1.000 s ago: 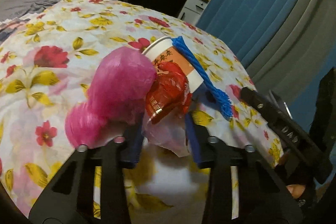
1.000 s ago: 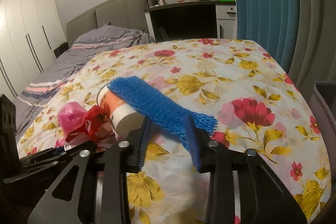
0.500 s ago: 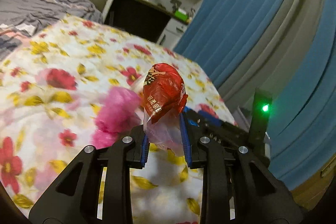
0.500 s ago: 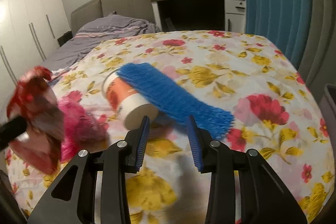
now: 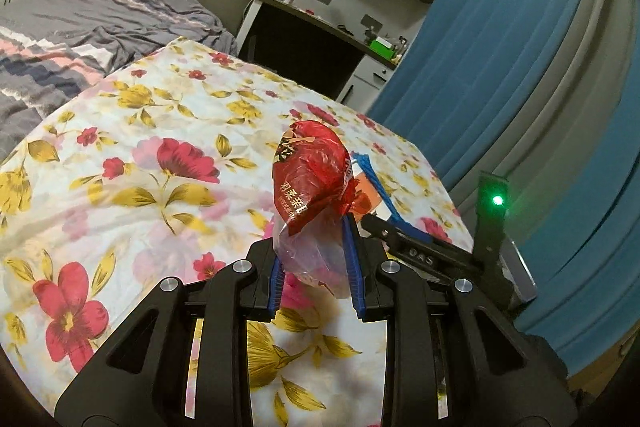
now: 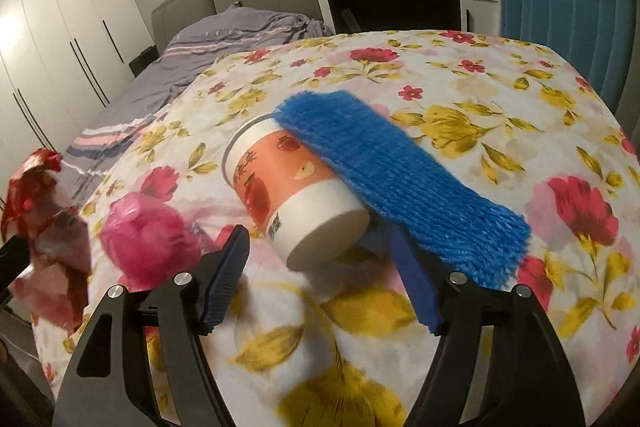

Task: Collect trash
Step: 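Grasp the red bag with the left tool while the right tool approaches the orange cup, then grasp the orange-printed paper cup with the right tool while the left tool holds the red bag, then carry the red bag and orange cup over the grey bin with both tools, then open both tools to drop the red bag and orange cup into the bin, then move both tools back toward the pink bag and blue brush on the bed, then grasp the pink bag with the left tool while the right tool grasps the blue brush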

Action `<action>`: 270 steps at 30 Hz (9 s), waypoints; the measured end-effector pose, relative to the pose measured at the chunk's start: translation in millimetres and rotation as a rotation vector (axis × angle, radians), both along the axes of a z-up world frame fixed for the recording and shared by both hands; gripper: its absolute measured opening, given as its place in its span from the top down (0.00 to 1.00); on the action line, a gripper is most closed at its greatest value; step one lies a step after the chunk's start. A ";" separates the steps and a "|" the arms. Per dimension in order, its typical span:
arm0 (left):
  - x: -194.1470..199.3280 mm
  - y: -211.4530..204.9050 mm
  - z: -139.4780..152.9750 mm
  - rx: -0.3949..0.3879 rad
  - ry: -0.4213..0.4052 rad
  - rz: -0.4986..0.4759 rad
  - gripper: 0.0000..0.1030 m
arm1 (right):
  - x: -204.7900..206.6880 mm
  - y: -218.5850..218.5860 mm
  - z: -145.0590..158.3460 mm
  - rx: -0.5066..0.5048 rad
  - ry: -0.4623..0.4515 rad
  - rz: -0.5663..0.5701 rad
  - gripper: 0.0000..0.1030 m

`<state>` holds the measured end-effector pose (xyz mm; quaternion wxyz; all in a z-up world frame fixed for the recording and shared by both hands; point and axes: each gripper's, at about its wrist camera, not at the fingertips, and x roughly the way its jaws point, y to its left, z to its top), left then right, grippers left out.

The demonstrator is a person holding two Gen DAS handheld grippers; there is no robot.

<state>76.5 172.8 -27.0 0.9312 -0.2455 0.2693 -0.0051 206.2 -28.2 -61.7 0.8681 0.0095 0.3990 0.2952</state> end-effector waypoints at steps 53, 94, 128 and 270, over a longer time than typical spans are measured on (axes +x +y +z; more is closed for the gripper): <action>-3.3 52.8 -6.0 0.003 0.028 0.130 0.75 | 44.9 78.7 13.3 -0.120 -0.069 0.282 0.31; 17.8 7.5 13.9 0.047 -0.005 0.028 0.75 | 18.4 -15.4 60.9 0.040 -0.171 0.105 0.41; 133.6 -321.7 56.9 0.131 -0.065 -0.620 0.75 | -34.4 -326.6 80.3 0.015 -0.267 -0.470 0.40; 51.3 -64.1 8.8 0.282 0.103 0.020 0.74 | 33.3 -48.1 -7.6 -0.183 -0.028 -0.124 0.91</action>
